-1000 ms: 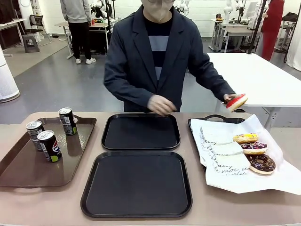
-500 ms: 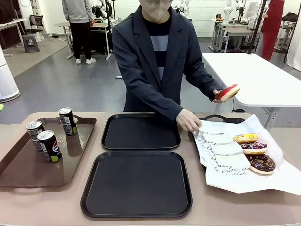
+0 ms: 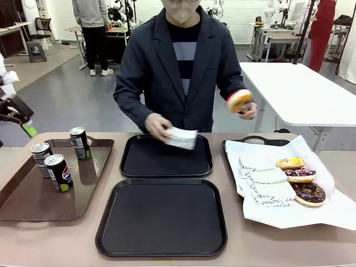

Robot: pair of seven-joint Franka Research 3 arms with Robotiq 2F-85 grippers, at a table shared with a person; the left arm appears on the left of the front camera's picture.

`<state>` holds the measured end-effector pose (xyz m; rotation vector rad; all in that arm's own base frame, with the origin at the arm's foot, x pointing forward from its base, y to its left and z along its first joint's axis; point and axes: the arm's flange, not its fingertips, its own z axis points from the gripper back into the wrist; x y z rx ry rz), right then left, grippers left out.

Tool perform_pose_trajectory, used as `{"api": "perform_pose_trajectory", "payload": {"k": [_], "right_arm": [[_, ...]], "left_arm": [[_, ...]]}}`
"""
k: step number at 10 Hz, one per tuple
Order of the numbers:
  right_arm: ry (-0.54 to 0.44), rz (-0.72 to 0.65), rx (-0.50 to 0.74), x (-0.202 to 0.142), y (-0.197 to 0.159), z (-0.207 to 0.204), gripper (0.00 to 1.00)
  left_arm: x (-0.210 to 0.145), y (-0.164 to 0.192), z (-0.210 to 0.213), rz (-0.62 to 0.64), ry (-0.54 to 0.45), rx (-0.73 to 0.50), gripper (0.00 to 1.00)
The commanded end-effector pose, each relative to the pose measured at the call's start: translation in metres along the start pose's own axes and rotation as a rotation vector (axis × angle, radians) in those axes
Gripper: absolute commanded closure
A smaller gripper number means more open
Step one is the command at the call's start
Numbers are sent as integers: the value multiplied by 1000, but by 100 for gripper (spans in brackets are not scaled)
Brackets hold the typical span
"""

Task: Set up donuts and drinks on trays.
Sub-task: Pick up one Pepsi coke and place it on the Flat Tray.

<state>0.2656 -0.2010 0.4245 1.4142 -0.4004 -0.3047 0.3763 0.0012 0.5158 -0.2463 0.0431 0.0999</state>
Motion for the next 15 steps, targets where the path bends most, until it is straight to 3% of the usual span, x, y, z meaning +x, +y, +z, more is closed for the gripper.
{"api": "perform_pose_trajectory", "payload": {"k": [1, 2, 4, 6, 7, 12, 13, 15], "right_arm": [[-7, 18, 23, 2, -1, 0, 0], [-7, 18, 23, 2, -1, 0, 0], [-7, 18, 23, 2, -1, 0, 0], [-7, 18, 23, 2, -1, 0, 0], [-7, 18, 23, 2, -1, 0, 0], [-7, 18, 23, 2, -1, 0, 0], [-7, 18, 23, 2, -1, 0, 0], [-7, 18, 23, 2, -1, 0, 0]], "left_arm": [[13, -21, -14, -41, 89, 159, 0], [19, -35, -32, -39, 91, 230, 0], [24, -54, -61, -63, 29, 254, 0], [24, -54, -83, -104, -203, 290, 0], [24, -59, -62, -91, 32, 237, 0], [38, -56, -81, -121, 8, 283, 0], [42, -56, -89, -132, -70, 330, 0], [44, -54, -98, -185, -110, 299, 0]]}}
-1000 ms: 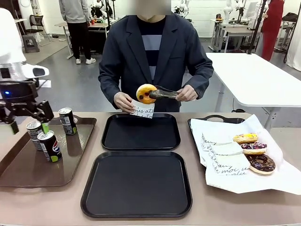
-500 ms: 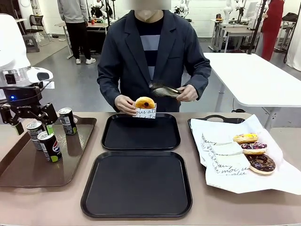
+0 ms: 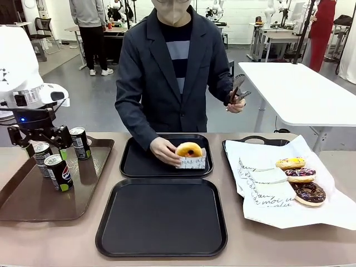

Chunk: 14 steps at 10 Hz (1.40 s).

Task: Set up donuts and drinks on trays.
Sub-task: Pick up one Pepsi coke and place it on the Flat Tray.

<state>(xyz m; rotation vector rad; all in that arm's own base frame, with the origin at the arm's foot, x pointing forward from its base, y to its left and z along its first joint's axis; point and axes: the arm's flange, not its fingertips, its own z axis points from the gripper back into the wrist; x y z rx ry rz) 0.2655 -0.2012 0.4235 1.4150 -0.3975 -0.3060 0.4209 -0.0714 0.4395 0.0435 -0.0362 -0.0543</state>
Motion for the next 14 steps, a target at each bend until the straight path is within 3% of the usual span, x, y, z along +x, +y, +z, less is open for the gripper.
{"api": "perform_pose_trajectory", "payload": {"k": [1, 5, 14], "right_arm": [[-8, 20, 23, 3, 0, 0, 0], [-8, 20, 23, 3, 0, 0, 0], [-8, 20, 23, 3, 0, 0, 0]], "left_arm": [[4, 1, -13, -39, -50, 14, 0], [-7, 8, -46, -12, -65, -46, 0], [11, 7, -62, 4, -72, -78, 0]]}}
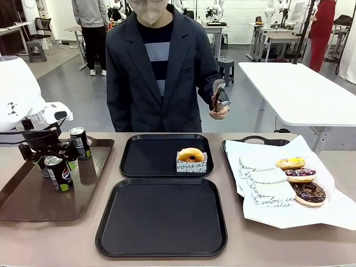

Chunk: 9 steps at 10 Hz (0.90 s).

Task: Set up donuts and drinks on trays.
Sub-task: Pick up one Pepsi coke and place it on the Flat Tray.

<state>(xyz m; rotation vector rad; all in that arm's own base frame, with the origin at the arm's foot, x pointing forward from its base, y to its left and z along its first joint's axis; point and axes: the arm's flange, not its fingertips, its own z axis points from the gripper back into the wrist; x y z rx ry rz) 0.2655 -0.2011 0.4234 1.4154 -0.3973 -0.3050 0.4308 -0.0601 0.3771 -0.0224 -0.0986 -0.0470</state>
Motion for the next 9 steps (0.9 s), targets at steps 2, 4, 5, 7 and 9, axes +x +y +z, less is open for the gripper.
{"api": "perform_pose_trajectory", "payload": {"k": [2, 4, 5, 7, 9], "right_arm": [[-9, 20, 23, 3, 0, 0, 0], [-9, 20, 23, 3, 0, 0, 0], [-9, 20, 23, 3, 0, 0, 0], [-9, 20, 23, 3, 0, 0, 0], [-9, 20, 23, 3, 0, 0, 0]], "left_arm": [[4, -3, 5, -6, -18, -16, 0], [3, -3, 7, -15, -15, -15, 16], [2, -4, 8, -14, -8, -15, 19], [0, -3, 11, -11, -1, -6, 35], [0, -4, 14, -3, 9, -1, 51]]}}
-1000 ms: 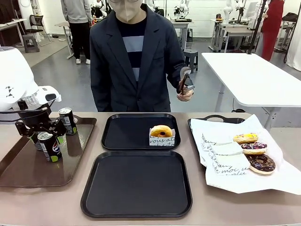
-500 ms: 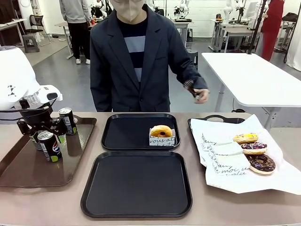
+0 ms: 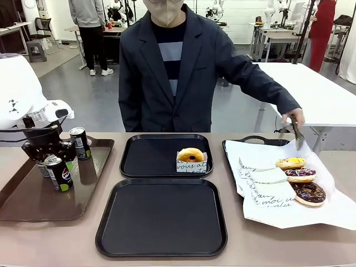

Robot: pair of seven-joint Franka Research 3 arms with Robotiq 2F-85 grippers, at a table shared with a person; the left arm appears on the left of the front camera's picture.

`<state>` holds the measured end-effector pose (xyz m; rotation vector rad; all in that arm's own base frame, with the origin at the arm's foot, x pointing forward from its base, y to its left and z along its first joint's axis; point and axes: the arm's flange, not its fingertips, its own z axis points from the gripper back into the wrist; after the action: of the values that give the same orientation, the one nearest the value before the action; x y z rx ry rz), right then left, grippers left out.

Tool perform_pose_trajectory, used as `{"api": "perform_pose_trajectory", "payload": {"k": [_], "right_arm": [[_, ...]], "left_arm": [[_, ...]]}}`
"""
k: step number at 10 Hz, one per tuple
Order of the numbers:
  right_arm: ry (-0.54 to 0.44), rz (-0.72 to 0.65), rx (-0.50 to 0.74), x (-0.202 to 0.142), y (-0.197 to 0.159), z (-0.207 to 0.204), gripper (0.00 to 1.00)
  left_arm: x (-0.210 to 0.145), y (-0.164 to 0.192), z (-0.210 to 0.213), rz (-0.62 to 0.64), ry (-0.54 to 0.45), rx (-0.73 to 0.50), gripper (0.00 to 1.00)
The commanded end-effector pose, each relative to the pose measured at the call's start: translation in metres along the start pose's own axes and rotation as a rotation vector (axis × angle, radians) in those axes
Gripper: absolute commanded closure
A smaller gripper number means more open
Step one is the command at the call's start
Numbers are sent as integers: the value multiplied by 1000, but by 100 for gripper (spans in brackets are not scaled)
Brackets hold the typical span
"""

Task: Set up donuts and drinks on trays.
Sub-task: Pick up one Pepsi coke and place it on the Flat Tray.

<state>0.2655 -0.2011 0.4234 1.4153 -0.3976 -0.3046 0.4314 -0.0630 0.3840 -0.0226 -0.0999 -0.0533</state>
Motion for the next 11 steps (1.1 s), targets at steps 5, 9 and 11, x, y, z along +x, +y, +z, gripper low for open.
{"api": "perform_pose_trajectory", "payload": {"k": [5, 9, 11], "right_arm": [[-9, 20, 23, 3, 0, 0, 0], [-9, 20, 23, 3, 0, 0, 0], [-9, 20, 23, 3, 0, 0, 0]], "left_arm": [[-8, -20, 59, 1, 36, 86, 76], [-20, -47, 147, -4, 58, 129, 95], [-32, -28, 159, 36, 77, 102, 95]]}}
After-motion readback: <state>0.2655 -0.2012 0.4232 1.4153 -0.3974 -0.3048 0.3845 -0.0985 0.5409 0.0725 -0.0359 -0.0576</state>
